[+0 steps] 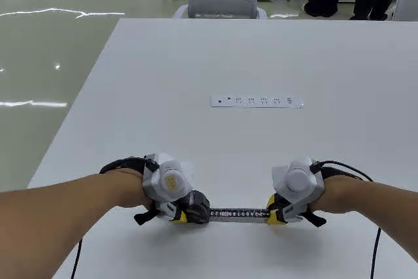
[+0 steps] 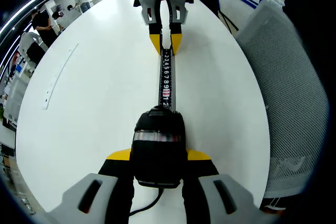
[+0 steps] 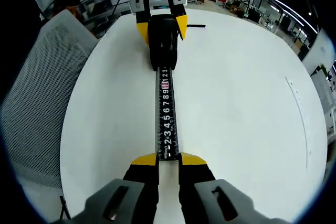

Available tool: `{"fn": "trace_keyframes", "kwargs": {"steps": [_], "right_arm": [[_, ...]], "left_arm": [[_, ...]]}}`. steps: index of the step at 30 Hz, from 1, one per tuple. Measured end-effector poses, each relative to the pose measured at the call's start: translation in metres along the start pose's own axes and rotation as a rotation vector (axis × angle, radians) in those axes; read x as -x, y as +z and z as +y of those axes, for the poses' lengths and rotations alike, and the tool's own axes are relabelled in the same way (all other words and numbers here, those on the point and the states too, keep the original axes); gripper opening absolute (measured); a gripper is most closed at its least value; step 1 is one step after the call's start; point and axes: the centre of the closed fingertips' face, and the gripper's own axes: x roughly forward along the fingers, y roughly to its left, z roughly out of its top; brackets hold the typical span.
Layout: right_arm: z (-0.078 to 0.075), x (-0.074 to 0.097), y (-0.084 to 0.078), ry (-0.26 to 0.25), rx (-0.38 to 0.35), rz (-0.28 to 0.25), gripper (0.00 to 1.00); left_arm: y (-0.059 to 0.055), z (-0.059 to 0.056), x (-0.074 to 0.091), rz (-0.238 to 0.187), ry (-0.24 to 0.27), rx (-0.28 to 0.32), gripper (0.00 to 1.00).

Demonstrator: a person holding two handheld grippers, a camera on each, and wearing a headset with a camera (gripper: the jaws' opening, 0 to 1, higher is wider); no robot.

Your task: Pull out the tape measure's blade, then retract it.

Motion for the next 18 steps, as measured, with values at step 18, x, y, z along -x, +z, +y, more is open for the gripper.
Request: {"fn": "trace_keyframes", "kwargs": {"steps": [18], "right_arm": [[0.0, 0.009, -0.016, -0.004, -0.001, 0.014, 0.12]], "left_arm": [[0.0, 0.0, -0.001, 0.001, -0.001, 0.001, 0.31]]}}
